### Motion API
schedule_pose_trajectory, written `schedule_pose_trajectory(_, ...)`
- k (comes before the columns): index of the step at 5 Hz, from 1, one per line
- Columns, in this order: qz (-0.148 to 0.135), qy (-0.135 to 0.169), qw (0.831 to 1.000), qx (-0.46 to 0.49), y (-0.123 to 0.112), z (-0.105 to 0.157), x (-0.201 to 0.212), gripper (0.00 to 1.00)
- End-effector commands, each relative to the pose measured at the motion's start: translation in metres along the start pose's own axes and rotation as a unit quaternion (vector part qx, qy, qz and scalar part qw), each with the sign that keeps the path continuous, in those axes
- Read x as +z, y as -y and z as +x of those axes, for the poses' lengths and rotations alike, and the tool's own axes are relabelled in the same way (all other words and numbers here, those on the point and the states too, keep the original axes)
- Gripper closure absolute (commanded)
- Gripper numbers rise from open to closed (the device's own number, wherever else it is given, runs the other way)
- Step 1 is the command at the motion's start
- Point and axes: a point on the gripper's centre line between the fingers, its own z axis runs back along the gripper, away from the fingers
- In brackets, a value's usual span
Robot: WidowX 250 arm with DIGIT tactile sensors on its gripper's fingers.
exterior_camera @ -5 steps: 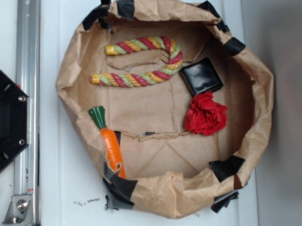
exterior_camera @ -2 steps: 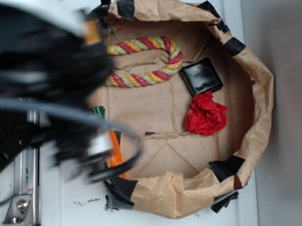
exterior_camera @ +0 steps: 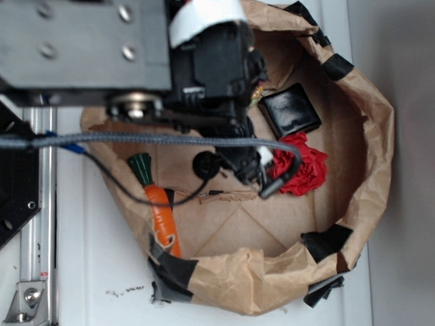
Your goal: Grab the black box.
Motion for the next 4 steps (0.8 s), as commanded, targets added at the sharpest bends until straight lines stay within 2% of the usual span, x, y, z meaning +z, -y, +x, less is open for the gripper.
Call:
schedule_pose_trajectory(1, -0.011, 0.02, 1.0, 0.005, -0.007, 0.012, 0.009, 0.0)
schedule_pose_trajectory(2, -0.011, 0.02, 1.0, 0.005, -0.007, 0.012, 0.009, 0.0)
schedule_pose_trajectory(3, -0.019, 0.016, 1.0, 0.007, -0.018, 0.024, -0.039, 0.0)
schedule_pose_trajectory(4, -0.032, 0.022, 0.999, -0.003, -0.02, 0.047, -0.071, 0.0)
